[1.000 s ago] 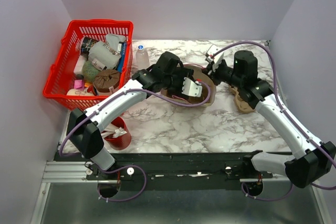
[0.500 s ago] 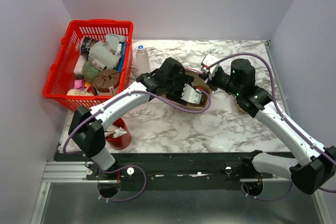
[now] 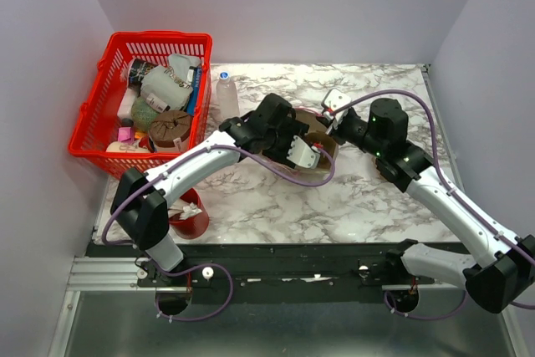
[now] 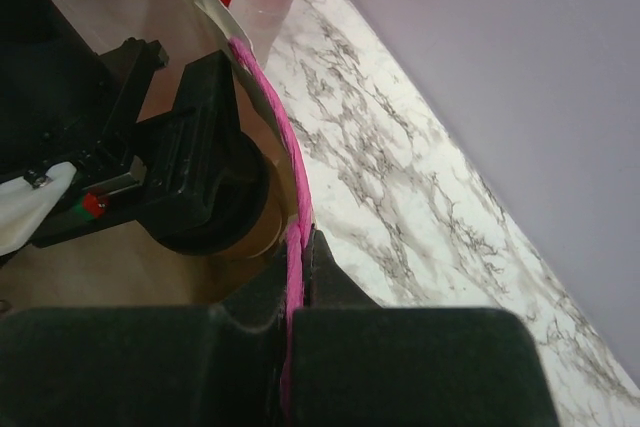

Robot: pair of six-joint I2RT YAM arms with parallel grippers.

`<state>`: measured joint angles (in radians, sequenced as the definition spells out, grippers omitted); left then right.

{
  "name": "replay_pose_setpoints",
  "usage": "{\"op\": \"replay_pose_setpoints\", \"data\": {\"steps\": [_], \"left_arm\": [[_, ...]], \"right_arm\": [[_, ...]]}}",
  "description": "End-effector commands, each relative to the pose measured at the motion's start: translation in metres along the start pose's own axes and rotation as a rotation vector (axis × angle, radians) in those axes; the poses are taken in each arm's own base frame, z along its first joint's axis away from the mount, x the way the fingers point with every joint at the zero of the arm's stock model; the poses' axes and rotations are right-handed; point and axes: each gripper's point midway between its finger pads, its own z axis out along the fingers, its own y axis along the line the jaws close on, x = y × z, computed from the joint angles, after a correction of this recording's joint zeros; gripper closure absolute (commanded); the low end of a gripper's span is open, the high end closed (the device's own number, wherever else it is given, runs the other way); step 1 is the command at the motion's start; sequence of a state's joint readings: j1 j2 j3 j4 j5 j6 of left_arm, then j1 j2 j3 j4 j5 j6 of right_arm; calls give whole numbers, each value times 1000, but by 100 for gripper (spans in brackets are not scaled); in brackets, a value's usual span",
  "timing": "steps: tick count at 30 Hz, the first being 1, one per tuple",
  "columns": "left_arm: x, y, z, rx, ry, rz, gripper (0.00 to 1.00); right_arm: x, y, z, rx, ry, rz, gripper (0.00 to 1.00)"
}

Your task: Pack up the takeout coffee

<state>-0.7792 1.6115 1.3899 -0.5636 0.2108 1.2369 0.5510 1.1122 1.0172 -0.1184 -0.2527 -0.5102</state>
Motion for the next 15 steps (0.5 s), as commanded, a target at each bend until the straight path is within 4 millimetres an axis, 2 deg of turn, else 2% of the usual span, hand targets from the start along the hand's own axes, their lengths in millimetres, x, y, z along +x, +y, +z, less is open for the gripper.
{"op": "replay_pose_setpoints", "data": {"steps": [1,7,15], "left_arm": [[15,0,10,-4,74,32,100],[19,-2,13,10,96,29,100],[25,3,16,5,129,52,100]], "right_arm": [[-28,-2,-5,10,-103,-52,99],[-31,8,-4,-26,-115,-69,99],[-26,18,-1,-66,-99,-6,100]]}}
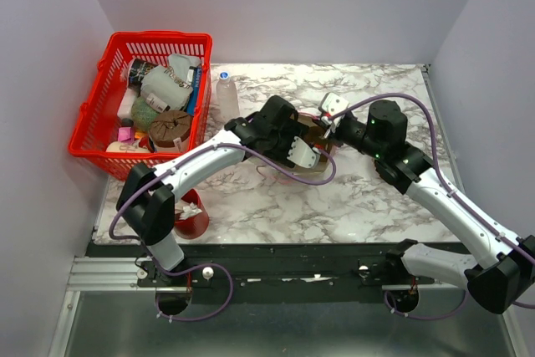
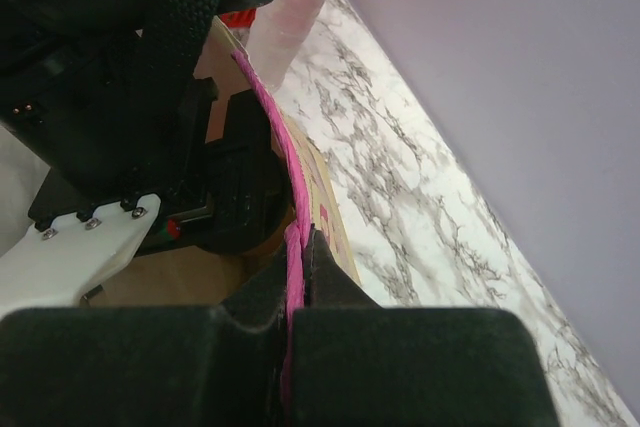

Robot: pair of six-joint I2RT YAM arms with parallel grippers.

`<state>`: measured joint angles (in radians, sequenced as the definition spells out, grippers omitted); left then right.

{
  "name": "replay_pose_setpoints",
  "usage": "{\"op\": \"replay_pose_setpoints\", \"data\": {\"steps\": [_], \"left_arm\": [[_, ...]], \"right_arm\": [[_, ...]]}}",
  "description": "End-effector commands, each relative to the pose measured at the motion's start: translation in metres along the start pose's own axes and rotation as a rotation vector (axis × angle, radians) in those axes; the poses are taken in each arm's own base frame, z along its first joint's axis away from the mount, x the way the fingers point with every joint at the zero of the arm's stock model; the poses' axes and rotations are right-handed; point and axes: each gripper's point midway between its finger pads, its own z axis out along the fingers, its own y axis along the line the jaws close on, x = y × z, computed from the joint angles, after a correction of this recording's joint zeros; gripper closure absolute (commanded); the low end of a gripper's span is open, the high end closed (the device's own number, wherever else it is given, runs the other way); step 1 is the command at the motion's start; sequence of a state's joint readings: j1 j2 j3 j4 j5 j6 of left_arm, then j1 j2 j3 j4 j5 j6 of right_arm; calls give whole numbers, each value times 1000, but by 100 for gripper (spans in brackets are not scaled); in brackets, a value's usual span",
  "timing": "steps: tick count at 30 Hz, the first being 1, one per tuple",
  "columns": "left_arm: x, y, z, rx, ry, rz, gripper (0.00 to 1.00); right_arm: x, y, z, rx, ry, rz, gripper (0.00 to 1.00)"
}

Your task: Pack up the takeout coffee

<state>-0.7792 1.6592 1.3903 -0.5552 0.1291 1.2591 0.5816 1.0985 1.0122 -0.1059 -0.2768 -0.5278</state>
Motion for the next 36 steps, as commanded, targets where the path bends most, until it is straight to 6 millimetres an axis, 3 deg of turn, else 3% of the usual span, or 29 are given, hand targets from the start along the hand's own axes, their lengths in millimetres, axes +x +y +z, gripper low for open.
{"op": "replay_pose_setpoints", "data": {"steps": [1,14,23,36], "left_arm": [[6,8,3,-12,46,34,100],[9,20,-4,-6,73,49,100],[13,14,-9,15,59,36,100],[23,1,3,38,69,34,100]], "right_arm": [[-14,7,1,-29,-56,34,99],[4,15,1,-40,25,151,100],[12,9,2,-28,64,152,99],[8,24,0,-115,39,114,100]]}}
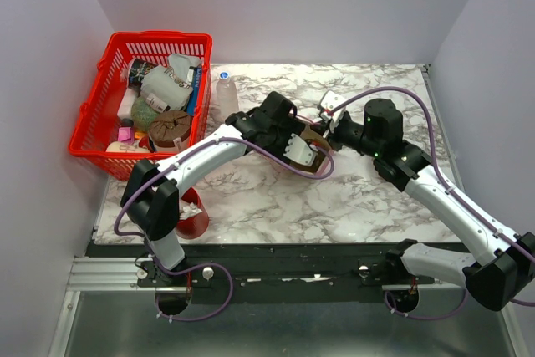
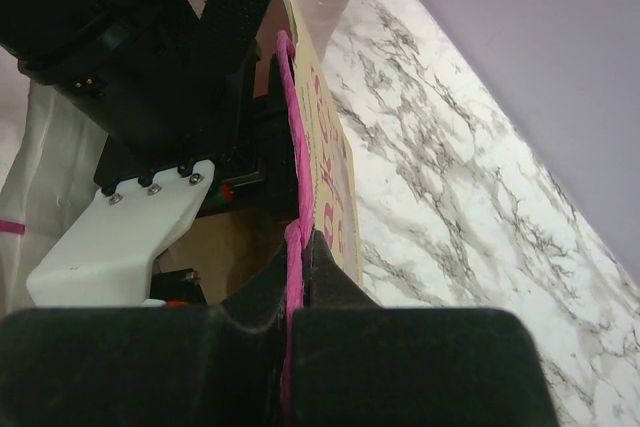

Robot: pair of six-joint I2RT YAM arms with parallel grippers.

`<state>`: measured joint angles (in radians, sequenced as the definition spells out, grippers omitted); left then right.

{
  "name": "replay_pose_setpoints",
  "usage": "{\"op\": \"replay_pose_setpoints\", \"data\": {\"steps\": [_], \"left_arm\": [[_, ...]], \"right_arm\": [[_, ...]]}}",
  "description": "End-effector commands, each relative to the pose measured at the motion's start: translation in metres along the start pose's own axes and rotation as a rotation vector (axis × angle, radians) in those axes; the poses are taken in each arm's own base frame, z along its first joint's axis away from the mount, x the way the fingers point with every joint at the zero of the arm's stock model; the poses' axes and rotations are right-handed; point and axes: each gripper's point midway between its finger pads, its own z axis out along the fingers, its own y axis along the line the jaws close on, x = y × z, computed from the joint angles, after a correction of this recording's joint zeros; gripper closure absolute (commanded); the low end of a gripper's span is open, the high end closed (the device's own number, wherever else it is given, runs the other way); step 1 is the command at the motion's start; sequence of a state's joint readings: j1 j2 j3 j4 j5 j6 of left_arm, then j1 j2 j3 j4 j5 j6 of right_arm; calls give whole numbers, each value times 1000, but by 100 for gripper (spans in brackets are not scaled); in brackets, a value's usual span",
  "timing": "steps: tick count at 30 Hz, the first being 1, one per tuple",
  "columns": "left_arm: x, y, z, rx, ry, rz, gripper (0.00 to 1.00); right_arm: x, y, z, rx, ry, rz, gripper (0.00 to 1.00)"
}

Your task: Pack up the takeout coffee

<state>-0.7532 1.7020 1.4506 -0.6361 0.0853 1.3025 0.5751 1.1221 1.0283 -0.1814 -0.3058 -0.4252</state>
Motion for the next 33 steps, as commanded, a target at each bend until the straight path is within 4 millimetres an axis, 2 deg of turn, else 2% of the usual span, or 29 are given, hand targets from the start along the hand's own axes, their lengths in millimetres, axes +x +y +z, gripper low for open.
{"op": "replay_pose_setpoints", "data": {"steps": [1,12,23,24,25,27,33], "left_arm": [[3,-2,5,1,-3,23,100],[3,-5,19,31,-54,61,100],[13,-4,47,80,-97,76,100],[17,-12,53,120,-99,62,100],[16,-7,52,123,-106,64,100],[19,-16,59,176,-118,50,100],[19,-17,58,186,-123,39,99]], "right_arm": [[-6,11,-1,-70,-24,-17,100],[-2,13,-1,-75,-13,-22,100],[7,8,4,-71,35,12,100],[8,7,6,-73,40,17,99],[9,6,6,-71,43,19,99],[8,2,7,-66,46,23,99],[6,1,8,-69,45,19,99]]}}
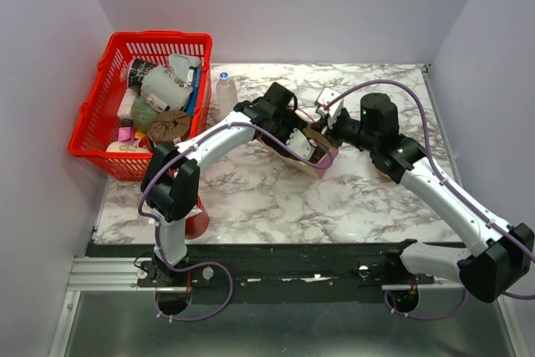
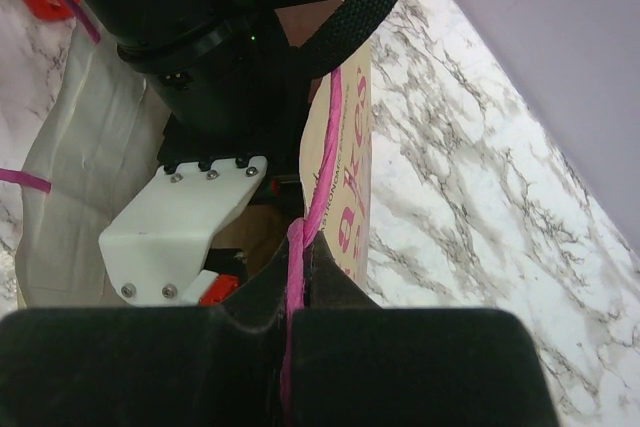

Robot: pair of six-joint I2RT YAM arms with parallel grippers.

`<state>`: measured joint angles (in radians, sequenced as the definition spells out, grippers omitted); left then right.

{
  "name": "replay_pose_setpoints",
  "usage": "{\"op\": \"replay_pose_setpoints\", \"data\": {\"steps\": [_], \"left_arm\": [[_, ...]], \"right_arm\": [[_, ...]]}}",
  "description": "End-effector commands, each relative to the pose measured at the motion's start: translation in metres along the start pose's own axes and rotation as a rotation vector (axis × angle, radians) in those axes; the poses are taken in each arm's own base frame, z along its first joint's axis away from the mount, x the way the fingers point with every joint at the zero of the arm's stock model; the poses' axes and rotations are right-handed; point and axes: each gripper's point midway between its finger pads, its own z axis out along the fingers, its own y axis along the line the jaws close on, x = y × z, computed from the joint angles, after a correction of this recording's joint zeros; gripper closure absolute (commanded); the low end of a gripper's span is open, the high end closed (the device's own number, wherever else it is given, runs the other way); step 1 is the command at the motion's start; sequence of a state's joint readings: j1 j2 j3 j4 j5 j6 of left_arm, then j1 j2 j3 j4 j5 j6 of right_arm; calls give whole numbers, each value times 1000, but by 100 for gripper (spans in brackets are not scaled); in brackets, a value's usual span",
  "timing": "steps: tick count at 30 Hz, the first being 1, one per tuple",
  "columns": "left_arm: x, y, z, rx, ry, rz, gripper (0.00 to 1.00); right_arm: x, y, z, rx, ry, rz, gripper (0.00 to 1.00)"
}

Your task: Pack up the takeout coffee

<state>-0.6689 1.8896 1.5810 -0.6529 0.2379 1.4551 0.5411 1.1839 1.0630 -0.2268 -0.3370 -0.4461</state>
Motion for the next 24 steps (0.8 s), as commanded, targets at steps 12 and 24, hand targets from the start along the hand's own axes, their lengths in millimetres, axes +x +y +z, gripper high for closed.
{"op": "replay_pose_setpoints", "data": {"steps": [12,24], "left_arm": [[-11,-10,-16,16,-77,-121,26],[-19,-10,-30,-27,-105,-166,1]], "right_arm": [[-11,3,0,-37,-9,-19,99],[-6,6,-2,-40,-3,-16,99]]}}
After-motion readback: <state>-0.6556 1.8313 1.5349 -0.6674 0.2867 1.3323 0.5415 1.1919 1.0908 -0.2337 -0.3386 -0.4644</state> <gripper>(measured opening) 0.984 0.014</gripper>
